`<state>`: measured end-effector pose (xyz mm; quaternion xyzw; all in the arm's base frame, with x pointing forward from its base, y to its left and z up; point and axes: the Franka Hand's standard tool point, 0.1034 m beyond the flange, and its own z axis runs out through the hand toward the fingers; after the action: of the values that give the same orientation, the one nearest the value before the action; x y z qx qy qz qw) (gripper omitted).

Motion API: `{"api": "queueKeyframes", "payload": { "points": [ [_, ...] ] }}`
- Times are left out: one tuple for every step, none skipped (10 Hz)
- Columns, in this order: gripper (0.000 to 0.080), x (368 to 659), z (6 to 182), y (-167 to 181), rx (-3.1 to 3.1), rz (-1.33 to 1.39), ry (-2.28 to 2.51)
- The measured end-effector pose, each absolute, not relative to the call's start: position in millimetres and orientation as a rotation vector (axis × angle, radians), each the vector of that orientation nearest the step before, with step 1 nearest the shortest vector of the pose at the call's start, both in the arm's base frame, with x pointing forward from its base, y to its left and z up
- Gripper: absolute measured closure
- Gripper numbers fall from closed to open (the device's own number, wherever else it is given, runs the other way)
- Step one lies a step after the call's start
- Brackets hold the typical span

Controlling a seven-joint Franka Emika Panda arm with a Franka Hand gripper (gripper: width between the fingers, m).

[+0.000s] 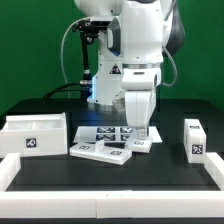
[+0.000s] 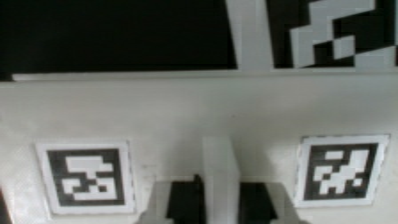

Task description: Assemble cabinet

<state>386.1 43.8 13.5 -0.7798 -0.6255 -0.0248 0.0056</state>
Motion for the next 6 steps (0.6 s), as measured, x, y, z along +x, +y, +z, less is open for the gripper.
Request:
{"api": "queueKeyframes", "payload": {
  "points": [
    [0.0735,386.4,13.4,42.2,-2.392,-0.088,-2.025],
    [0.0735,387.5,12.9,38.4,-2.351,-0.107,-2.082],
    [0.0735,387.5,12.9,38.3,-2.367,-0.105,-2.062],
    [0.0660,387.4,12.8,37.9,-2.368,-0.105,-2.061],
    [0.0660,388.4,13.1,37.5,-2.351,-0.104,-2.083],
    [0.0524,392.0,15.7,34.3,-2.312,-0.103,-2.137]
  ]
}}
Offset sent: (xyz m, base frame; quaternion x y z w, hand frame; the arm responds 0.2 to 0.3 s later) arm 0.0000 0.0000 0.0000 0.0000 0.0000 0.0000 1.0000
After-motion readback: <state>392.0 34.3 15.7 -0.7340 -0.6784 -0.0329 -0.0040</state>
